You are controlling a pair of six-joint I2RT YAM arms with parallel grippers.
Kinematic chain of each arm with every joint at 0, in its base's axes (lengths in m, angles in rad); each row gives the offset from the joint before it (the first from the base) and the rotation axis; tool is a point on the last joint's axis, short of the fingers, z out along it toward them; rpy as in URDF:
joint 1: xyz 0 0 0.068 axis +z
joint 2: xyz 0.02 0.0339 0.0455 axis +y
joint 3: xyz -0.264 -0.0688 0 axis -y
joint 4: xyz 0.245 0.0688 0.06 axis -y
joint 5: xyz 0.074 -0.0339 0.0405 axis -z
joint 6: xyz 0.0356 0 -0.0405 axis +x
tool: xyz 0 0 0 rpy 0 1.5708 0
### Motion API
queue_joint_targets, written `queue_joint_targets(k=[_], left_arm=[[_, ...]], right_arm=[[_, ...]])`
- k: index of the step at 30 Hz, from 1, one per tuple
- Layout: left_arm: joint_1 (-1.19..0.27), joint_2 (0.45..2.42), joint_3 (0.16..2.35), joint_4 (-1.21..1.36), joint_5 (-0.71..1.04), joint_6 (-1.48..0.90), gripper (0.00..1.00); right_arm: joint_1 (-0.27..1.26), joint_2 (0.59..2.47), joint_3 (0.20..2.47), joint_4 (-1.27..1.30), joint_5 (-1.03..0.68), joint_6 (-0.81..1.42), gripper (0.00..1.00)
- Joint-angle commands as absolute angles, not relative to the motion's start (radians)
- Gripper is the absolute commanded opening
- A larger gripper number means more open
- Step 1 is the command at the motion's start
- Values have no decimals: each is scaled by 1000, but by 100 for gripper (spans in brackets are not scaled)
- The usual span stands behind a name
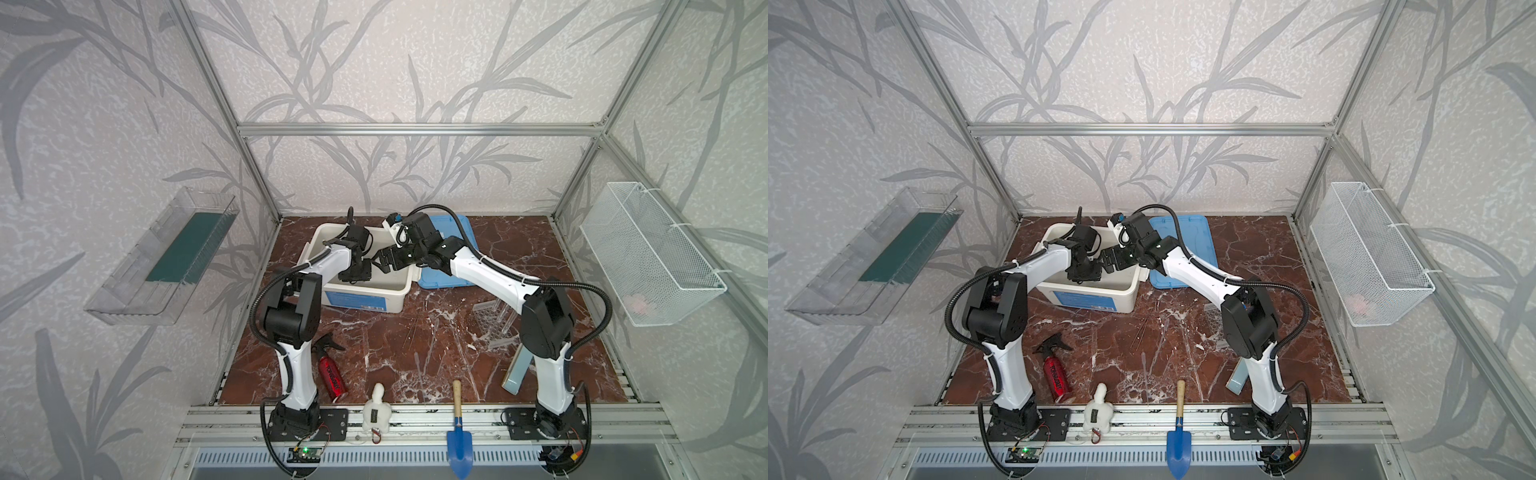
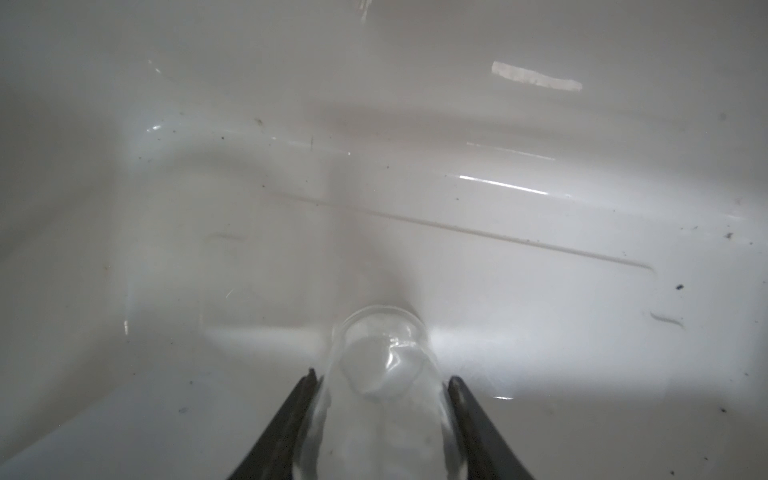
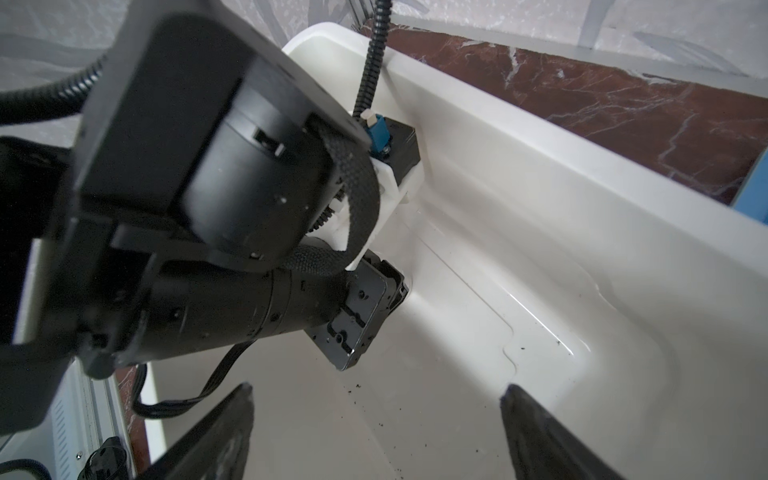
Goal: Organize the chemistry lab equipment
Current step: 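Lower the glass vial to the bin floor and open the left gripper, then move the left gripper to the metal tweezers while the right gripper moves beside them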
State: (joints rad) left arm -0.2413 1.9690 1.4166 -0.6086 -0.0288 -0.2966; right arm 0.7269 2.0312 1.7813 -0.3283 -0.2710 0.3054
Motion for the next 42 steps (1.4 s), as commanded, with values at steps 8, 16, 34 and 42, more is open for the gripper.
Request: queue_joint_targets(k=[8, 16, 34, 42], left_arm=[[-246, 1878, 1449, -657, -51, -309, 77], [-252, 1796, 1452, -683, -44, -321, 83], [-325, 1465, 1558, -812, -1, -352, 99], [-494, 1336, 1541, -964, 50, -338, 97]], right_arm=[[720, 1982, 1808, -431, -291, 319, 92], [719, 1937, 1821, -442, -288, 314, 92], [695, 1547, 1569, -473, -203, 303, 99], [660, 1304, 1340, -581, -203, 293, 99]])
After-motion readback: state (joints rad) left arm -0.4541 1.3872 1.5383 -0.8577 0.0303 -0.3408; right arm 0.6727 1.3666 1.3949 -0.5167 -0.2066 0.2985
